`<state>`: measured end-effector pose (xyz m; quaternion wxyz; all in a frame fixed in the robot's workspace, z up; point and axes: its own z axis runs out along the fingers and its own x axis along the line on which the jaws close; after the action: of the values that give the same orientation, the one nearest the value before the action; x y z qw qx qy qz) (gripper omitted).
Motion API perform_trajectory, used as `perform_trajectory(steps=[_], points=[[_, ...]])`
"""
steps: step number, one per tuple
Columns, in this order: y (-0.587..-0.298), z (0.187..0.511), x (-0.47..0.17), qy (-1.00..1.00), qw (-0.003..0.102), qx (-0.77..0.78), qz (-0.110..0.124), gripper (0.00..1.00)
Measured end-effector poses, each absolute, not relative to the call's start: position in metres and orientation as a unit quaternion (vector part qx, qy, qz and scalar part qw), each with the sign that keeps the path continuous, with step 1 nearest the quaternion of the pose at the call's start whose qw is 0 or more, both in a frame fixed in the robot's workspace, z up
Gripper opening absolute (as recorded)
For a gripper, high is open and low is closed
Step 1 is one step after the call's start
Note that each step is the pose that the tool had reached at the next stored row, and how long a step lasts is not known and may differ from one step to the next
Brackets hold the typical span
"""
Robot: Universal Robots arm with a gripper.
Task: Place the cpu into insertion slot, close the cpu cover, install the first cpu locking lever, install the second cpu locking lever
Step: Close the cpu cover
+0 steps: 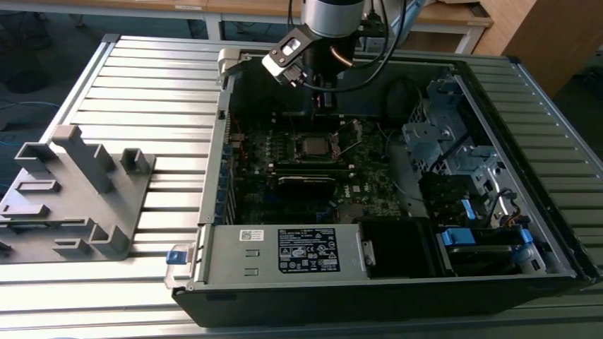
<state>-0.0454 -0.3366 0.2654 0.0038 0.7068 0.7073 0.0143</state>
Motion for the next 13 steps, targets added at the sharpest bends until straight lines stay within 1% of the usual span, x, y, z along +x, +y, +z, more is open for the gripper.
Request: perform_trajectory(steps=[13], points=[[-0.3366,0.2654,-0.0404,0.707,0.004,0.707,0.014,0.11]])
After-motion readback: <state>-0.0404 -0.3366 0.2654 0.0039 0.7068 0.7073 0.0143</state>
